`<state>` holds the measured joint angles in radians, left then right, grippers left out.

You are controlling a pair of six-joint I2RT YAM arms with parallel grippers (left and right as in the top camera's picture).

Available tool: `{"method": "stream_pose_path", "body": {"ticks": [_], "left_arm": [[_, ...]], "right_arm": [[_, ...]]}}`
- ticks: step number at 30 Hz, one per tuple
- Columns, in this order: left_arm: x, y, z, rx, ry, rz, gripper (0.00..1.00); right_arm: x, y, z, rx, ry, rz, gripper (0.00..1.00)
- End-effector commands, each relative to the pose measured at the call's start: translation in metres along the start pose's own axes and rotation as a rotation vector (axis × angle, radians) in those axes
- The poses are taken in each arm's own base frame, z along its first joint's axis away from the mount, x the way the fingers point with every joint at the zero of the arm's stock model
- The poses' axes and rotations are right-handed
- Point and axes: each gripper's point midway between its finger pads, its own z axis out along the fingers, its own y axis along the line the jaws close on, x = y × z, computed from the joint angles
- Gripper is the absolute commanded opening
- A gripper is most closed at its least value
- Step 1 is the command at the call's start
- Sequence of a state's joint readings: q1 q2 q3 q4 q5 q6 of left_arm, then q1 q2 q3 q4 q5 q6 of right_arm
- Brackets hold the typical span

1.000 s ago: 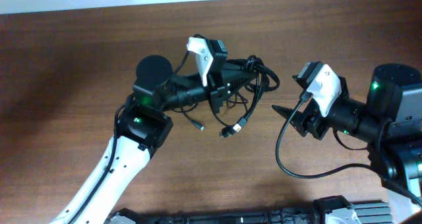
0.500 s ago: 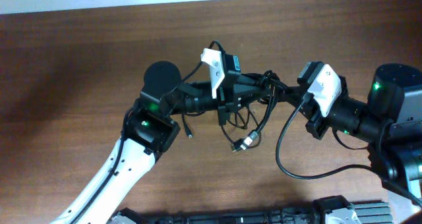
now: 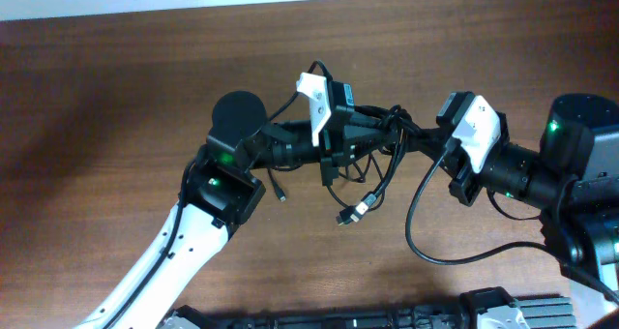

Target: Untangle cables

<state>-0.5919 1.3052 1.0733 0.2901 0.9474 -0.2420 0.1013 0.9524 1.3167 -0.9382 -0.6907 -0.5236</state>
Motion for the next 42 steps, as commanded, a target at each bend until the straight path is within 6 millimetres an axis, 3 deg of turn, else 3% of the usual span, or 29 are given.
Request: {"method": "stream_pose_path", "body": {"ticks": [1,7,12,18,23,24,28,31,38,40,41,42], "left_arm": [[-0.007,-0.015,0.002,0.054,-0.009,0.043,0.0],[-0.007,-0.027,0.001,0.121,-0.005,0.059,0.0],[-0.013,-0.041,-0.001,0.194,-0.014,0.068,0.0],[-0.01,-0.051,0.004,0.226,-0.009,0.068,0.0],[-0.008,-0.067,0.012,0.273,-0.004,0.069,0.0],[-0.008,-0.068,0.012,0.275,-0.005,0.071,0.0],[-0.009,-0.067,0.012,0.268,-0.01,0.074,0.0],[-0.009,-0.067,0.013,0.269,-0.01,0.075,0.0],[-0.009,-0.067,0.012,0.27,-0.009,0.074,0.0],[-0.009,-0.067,0.012,0.27,-0.01,0.075,0.0],[-0.01,-0.067,0.012,0.27,-0.012,0.078,0.0],[-0.01,-0.067,0.012,0.268,-0.015,0.082,0.0]], "right_arm": [[-0.008,0.011,-0.003,-0.053,-0.037,-0.003,0.04],[-0.007,0.006,-0.002,-0.028,-0.027,-0.001,0.04],[0.006,-0.034,-0.005,0.201,0.048,0.166,0.04],[-0.005,-0.042,-0.005,0.225,-0.002,0.21,0.04],[-0.003,-0.044,0.0,0.216,0.007,0.227,0.04],[-0.002,-0.044,0.0,0.215,0.009,0.228,0.08],[-0.006,-0.041,0.002,0.189,-0.006,0.224,0.38],[-0.01,-0.037,0.002,0.163,-0.022,0.218,0.44],[-0.011,-0.043,0.001,0.193,-0.028,0.208,0.41],[-0.005,-0.055,-0.002,0.27,-0.007,0.262,0.29],[0.001,-0.065,-0.005,0.34,0.007,0.33,0.15],[0.005,-0.072,-0.008,0.386,0.018,0.371,0.12]]}}
